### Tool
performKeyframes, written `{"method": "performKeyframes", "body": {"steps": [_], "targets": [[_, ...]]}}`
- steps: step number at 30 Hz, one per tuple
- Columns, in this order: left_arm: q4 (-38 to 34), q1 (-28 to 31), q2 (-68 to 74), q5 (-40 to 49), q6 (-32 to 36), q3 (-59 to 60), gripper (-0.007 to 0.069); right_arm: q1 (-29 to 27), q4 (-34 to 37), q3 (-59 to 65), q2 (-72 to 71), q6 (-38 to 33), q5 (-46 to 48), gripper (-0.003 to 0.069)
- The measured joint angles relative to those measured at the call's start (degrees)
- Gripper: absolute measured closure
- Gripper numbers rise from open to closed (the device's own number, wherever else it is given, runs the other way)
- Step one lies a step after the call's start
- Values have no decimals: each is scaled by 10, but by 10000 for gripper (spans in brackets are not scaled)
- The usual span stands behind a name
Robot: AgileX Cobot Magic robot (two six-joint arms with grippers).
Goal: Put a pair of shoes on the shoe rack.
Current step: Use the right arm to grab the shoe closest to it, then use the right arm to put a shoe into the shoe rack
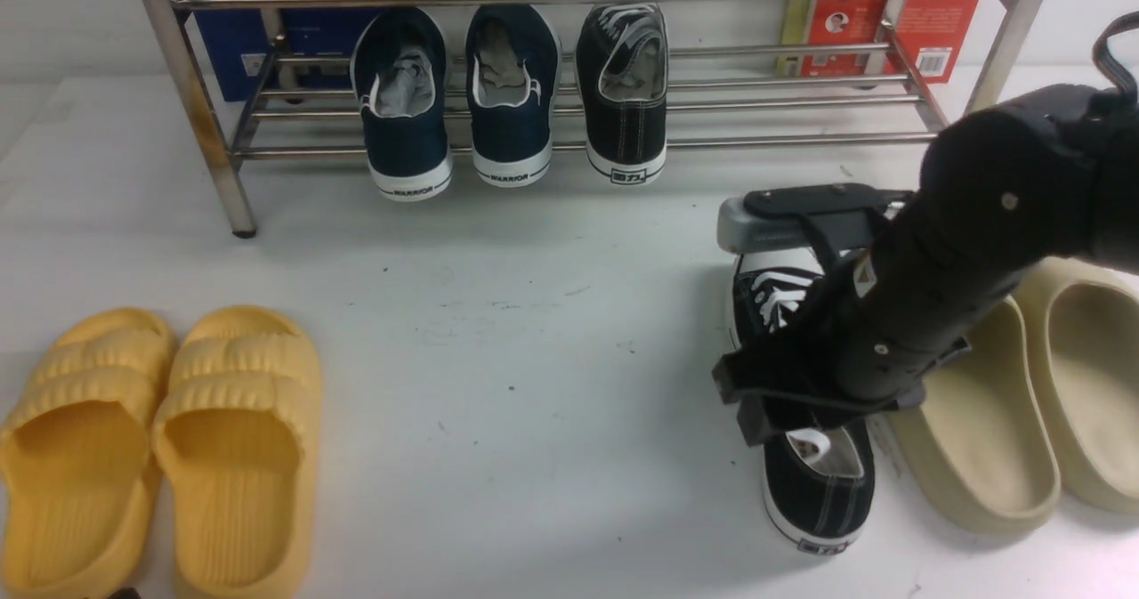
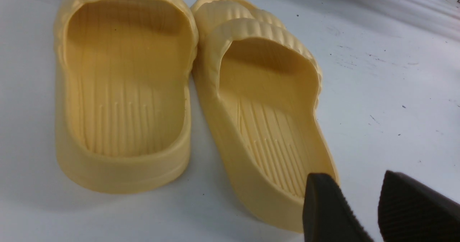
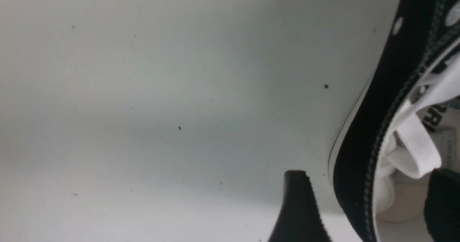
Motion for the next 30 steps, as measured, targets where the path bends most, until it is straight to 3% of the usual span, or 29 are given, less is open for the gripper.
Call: {"method": "performKeyframes", "body": {"steps": [8,11,16,30], "targets": [[0,0,0,0,0,0,387,9,-53,0,76,42,-4,215],[0,0,0,0,0,0,387,9,-53,0,94,43,-7,293],[0,0,0,0,0,0,387,9,-51,-1,97,48,-8,538],[0,0,0,0,0,0,387,11,-48,-61,-14,27,100,537]]}}
